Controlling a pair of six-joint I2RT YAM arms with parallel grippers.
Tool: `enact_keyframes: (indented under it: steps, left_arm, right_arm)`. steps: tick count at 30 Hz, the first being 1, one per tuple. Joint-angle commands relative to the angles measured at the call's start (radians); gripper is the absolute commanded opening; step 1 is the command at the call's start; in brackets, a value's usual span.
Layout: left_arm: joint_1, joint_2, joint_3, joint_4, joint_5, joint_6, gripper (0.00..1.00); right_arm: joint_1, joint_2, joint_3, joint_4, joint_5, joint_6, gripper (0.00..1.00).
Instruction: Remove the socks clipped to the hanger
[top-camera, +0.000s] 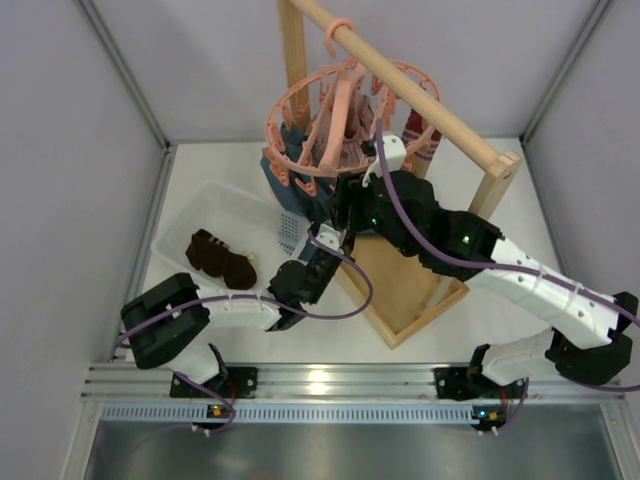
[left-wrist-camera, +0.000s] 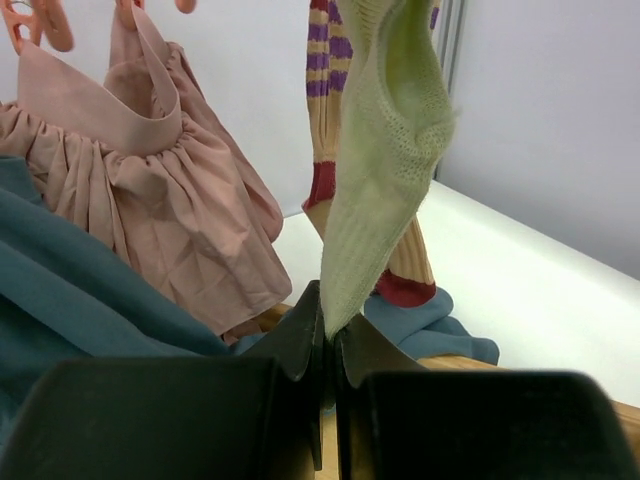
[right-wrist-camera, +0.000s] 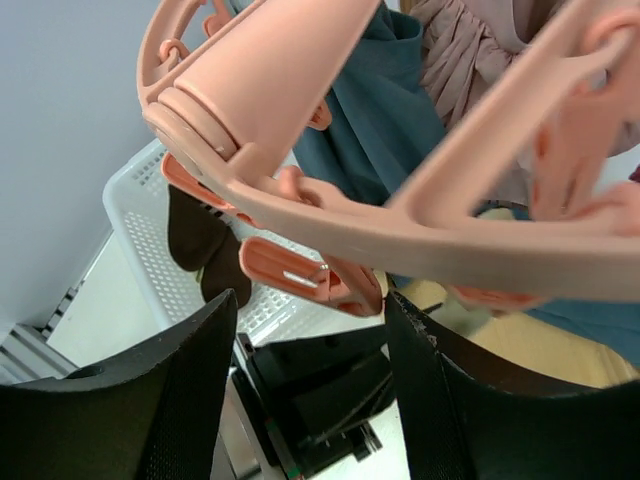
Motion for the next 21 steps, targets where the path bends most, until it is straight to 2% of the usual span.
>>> enact_keyframes:
  steps: [1, 11, 21]
  left_arm:
    - [0.005, -0.038, -0.013, 0.267, 0.022, -0.030, 0.00]
    - [0.005, -0.081, -0.042, 0.265, 0.031, -0.052, 0.00]
    - [0.005, -0.077, -0.040, 0.265, 0.057, -0.089, 0.00]
  right_arm:
    - [0.011, -0.065, 0.012, -0.043, 0.000, -0.019, 0.57]
    - [0.011, -0.076, 0.057, -0.101, 0.187, -0.068, 0.55]
    - [0.009, 0.000, 0.098, -0.020, 0.241, -0.139, 0.54]
